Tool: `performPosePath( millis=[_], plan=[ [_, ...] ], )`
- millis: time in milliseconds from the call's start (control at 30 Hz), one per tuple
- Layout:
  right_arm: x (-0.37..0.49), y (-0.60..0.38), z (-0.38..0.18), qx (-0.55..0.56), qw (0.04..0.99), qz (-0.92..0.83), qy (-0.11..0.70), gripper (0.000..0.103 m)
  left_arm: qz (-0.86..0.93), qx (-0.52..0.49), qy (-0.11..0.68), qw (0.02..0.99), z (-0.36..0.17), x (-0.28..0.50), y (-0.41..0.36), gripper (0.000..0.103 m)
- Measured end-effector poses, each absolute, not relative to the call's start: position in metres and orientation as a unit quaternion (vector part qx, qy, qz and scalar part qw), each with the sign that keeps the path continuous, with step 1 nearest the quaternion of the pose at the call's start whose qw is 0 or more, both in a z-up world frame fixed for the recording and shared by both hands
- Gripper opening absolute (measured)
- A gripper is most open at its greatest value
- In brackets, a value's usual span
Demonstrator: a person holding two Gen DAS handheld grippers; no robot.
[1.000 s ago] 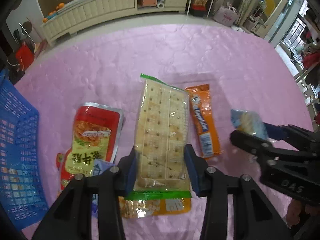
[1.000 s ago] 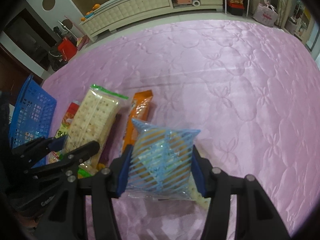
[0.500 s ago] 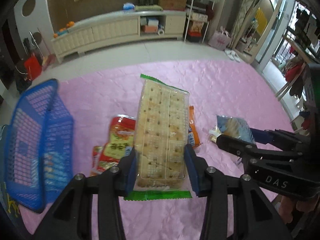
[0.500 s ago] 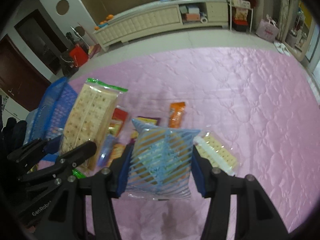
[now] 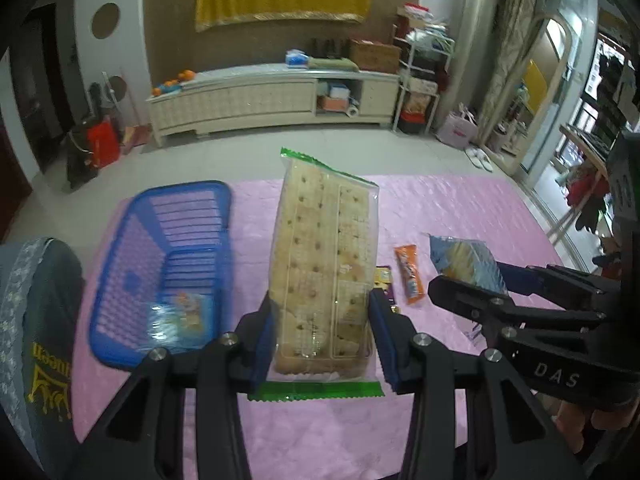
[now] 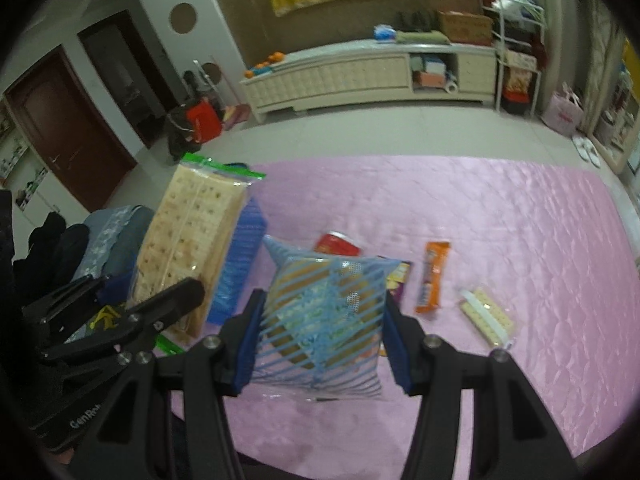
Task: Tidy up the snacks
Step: 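Carry the cracker pack and blue bag over the blue basket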
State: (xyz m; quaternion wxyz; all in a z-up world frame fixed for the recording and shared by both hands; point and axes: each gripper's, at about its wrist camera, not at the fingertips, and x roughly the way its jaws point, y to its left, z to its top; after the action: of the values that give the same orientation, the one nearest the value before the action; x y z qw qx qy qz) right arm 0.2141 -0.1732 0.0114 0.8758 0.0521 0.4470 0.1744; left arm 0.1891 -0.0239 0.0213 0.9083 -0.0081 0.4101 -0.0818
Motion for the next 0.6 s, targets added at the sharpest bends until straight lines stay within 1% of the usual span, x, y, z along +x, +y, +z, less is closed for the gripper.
performPosePath(
  millis=[200,367,600],
  plan=[
    [0.208,-0.127,0.023,0.032,0.878,0.199,0.435,0.059,-0.054,-0.015,0.394,0.917,0.036,0.174,0.021,0.041],
    [0.215,-0.083,0.02,0.026,0.872,0.218,0.437,0.059,-0.036,-0.021,0.391,0.919,0.038,0.172,0.055,0.041],
    [0.234,-0.025,0.018,0.009,0.866,0.241,0.438,0.059,-0.017,-0.04,0.406,0.913,0.031,0.195,0.112,0.041]
  ],
)
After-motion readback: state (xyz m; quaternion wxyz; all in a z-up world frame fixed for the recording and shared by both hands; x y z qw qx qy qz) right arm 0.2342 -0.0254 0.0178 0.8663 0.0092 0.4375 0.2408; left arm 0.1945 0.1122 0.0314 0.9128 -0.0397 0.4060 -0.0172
